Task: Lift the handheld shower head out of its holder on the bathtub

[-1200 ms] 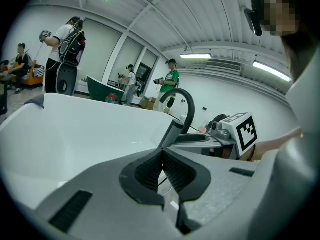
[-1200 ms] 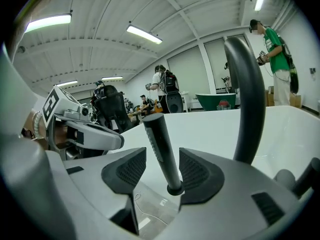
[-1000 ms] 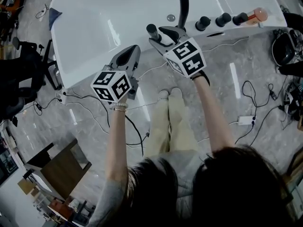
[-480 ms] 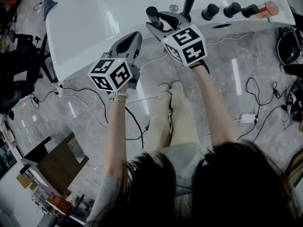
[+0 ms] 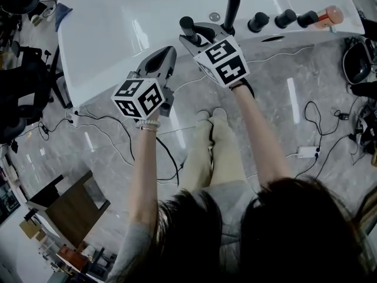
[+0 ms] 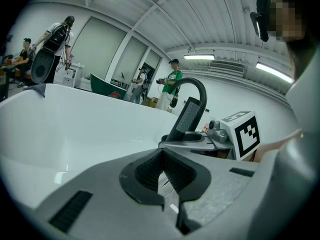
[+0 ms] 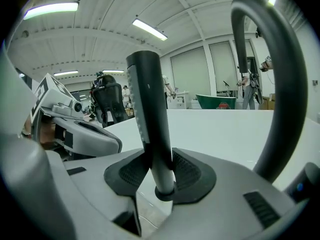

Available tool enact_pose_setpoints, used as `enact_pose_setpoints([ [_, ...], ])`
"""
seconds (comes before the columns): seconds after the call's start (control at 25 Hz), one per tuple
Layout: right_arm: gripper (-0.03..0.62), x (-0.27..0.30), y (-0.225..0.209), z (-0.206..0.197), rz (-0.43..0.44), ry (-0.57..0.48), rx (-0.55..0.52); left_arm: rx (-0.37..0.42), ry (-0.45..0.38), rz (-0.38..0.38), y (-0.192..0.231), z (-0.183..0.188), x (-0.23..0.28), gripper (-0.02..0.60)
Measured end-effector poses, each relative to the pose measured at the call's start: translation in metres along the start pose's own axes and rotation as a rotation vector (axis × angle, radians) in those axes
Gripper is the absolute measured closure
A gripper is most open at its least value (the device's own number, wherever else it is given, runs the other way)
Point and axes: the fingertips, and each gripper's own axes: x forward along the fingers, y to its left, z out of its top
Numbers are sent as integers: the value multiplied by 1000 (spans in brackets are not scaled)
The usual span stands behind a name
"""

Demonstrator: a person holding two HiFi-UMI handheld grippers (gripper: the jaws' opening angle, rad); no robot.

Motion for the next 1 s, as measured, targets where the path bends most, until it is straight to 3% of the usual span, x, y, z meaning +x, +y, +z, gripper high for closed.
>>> enact_pose_setpoints([
  [0.52, 461, -28, -1, 38, -73, -28, 74, -8, 21, -25, -17, 31, -8, 577],
  [1.0, 461, -59, 7, 87, -92, -57, 71, 10, -25, -49, -36, 84, -21, 577],
])
